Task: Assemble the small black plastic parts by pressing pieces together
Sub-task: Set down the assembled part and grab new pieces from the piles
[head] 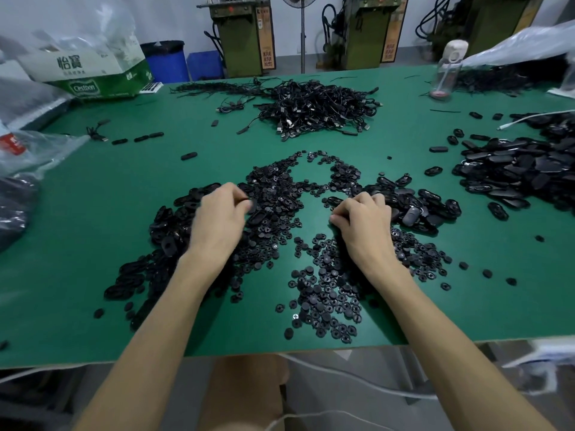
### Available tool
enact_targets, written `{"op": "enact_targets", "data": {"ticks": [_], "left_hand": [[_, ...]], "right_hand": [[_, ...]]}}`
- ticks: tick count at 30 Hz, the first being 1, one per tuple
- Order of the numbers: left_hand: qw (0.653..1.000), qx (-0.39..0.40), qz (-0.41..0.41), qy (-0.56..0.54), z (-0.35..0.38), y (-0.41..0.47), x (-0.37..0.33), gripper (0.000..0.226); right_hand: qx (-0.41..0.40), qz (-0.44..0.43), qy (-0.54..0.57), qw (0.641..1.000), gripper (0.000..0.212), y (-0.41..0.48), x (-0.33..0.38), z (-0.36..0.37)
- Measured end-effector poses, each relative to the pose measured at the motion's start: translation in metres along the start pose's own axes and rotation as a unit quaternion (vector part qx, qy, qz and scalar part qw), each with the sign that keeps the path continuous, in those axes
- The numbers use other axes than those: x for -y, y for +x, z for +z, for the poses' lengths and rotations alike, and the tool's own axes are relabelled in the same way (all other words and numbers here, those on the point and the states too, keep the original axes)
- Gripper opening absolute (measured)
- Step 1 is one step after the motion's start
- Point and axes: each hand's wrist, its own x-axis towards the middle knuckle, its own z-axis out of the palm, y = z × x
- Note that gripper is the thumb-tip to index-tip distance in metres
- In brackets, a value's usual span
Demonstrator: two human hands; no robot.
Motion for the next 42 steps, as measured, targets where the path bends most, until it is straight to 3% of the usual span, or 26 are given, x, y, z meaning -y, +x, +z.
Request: {"op": "enact_targets", "data": {"ticks": [1, 4, 8, 10, 15, 22, 33, 42], "left_hand": [[0.992, 0.037, -0.01, -0.117, 0.004, -0.003, -0.009, 0.006], [0.916, 0.152, -0.039, -0.368, 0.023, -0.011, -0.03, 0.012], [0.811, 0.248, -0.106, -0.518, 0.052, -0.018, -0.05, 0.024], [0.791, 0.26, -0.128, -0.539, 0.06, -0.015, -0.055, 0.029], [0.799, 0.243, -0.121, -0.536, 0.07, -0.009, -0.058, 0.026], [0.85, 0.177, -0.056, -0.494, 0.08, -0.015, -0.055, 0.033], [0.837, 0.189, -0.069, -0.509, 0.082, -0.017, -0.05, 0.027], [0.839, 0.194, 0.008, -0.509, 0.081, -0.023, -0.052, 0.035]], "right_hand": [[-0.001, 0.0, 0.004, 1.0, 0.017, 0.0, 0.0, 0.0], [-0.026, -0.001, 0.028, 0.999, 0.018, 0.0, 0.002, -0.003], [-0.03, -0.002, 0.102, 0.994, 0.015, 0.001, 0.004, -0.006], [-0.033, -0.002, 0.131, 0.991, 0.015, 0.0, 0.004, -0.007], [-0.045, -0.009, 0.166, 0.985, 0.014, -0.002, 0.003, -0.008], [-0.067, -0.011, 0.224, 0.972, 0.004, -0.003, 0.002, -0.01], [-0.074, -0.013, 0.276, 0.958, 0.001, -0.003, 0.003, -0.013], [-0.046, -0.019, 0.29, 0.956, 0.008, -0.005, 0.006, -0.015]]}}
